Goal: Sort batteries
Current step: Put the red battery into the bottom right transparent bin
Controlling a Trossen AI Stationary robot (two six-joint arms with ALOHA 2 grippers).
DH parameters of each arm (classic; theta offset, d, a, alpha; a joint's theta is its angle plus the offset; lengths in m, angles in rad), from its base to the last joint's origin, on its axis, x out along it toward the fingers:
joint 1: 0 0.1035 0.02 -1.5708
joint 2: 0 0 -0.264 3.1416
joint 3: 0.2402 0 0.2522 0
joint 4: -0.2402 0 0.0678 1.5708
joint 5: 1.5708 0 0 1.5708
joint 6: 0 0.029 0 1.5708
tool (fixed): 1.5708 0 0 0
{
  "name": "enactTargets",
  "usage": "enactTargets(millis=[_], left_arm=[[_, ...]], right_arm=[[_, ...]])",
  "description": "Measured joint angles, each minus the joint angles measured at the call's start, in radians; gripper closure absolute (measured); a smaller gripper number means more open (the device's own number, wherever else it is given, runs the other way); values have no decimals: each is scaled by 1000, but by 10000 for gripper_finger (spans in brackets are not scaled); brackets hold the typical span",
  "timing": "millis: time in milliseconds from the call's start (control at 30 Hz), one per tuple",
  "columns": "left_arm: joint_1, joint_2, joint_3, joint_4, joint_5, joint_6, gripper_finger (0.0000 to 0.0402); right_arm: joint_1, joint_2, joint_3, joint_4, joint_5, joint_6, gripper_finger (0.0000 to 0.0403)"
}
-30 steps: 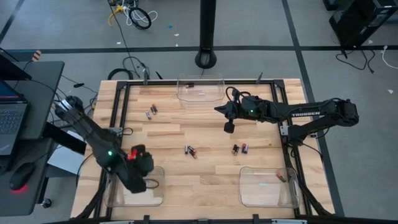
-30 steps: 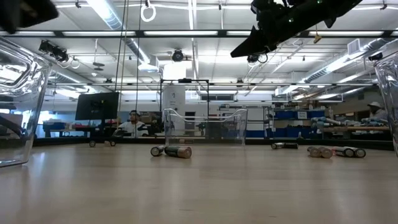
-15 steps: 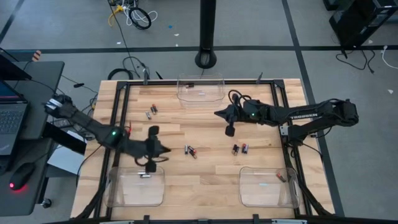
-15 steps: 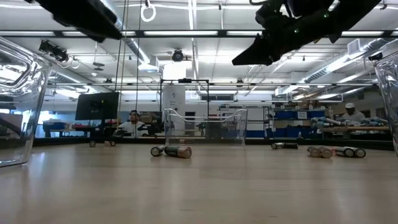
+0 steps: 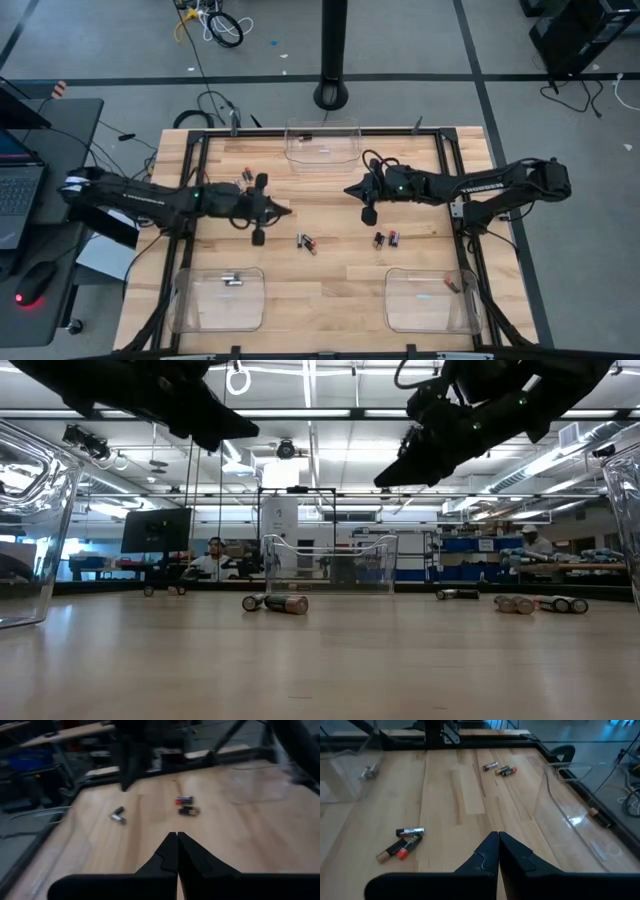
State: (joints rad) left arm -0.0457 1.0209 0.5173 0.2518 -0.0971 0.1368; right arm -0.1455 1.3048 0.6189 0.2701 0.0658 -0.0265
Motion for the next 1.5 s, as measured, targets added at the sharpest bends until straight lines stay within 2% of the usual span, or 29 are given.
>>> enactTargets(millis=[167, 433, 633, 1100, 1267, 1333, 1500], left_arm=[[41, 39, -1, 33, 0, 8, 396], [42, 141, -1, 119, -35, 13, 396], [47, 198, -1, 217, -47, 22, 396], [59, 210, -1, 228, -58, 45, 396], [64, 210, -1, 231, -112, 92, 396], [74, 210, -1, 231, -77, 97, 396], [110, 210, 0, 297, 98, 91, 396]], right_arm=[[0, 57, 0, 37, 0, -1, 393], [0, 84, 0, 49, 1, -3, 373], [0, 83, 0, 50, 25, -31, 390], [-1, 83, 0, 49, 76, -22, 393], [-16, 84, 0, 49, 88, -20, 389], [-27, 84, 0, 48, 89, -1, 389], [-42, 84, 0, 48, 90, 73, 390]])
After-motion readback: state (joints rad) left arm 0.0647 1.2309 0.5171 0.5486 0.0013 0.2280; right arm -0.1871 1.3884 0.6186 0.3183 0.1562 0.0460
